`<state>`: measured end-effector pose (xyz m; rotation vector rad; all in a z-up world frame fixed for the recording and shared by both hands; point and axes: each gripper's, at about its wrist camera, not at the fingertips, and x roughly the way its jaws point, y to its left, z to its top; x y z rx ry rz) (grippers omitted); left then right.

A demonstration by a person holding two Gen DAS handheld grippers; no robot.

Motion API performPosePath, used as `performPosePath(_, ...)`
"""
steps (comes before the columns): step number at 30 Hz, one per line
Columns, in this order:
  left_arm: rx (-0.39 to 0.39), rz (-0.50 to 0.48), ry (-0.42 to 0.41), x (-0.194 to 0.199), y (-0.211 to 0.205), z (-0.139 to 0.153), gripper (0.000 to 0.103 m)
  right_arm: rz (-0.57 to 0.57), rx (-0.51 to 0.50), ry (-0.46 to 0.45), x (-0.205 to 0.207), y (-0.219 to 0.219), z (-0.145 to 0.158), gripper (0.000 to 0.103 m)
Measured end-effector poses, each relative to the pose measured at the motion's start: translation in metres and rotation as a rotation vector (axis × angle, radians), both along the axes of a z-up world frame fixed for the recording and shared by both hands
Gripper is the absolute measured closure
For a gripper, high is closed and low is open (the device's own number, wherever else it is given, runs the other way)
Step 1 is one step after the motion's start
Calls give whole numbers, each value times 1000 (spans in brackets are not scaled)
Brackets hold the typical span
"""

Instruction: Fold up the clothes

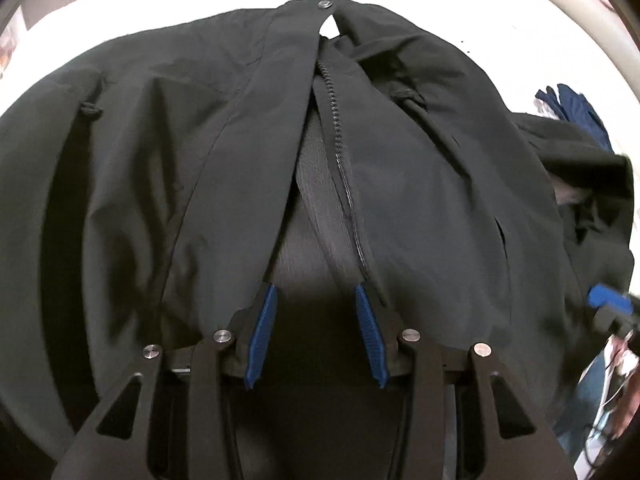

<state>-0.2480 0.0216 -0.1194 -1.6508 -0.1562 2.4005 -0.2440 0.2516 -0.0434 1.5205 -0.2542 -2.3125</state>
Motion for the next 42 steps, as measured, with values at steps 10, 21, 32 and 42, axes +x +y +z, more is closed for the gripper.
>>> performPosePath(10,57,-32,54,-63,-4,23,60,-4,67,71,-101,-4,25,55)
performPosePath(21,-274,250,121,-118,-91,8,83,-4,132,64,-170,-19,2,55)
performPosePath(32,82,237,117,-141,-100,28,54,-63,103,109,-260,-13,-1,28)
performPosePath(42,88,34,107,-184,-20,5,72,26,28,-61,-331,-33,-75,76)
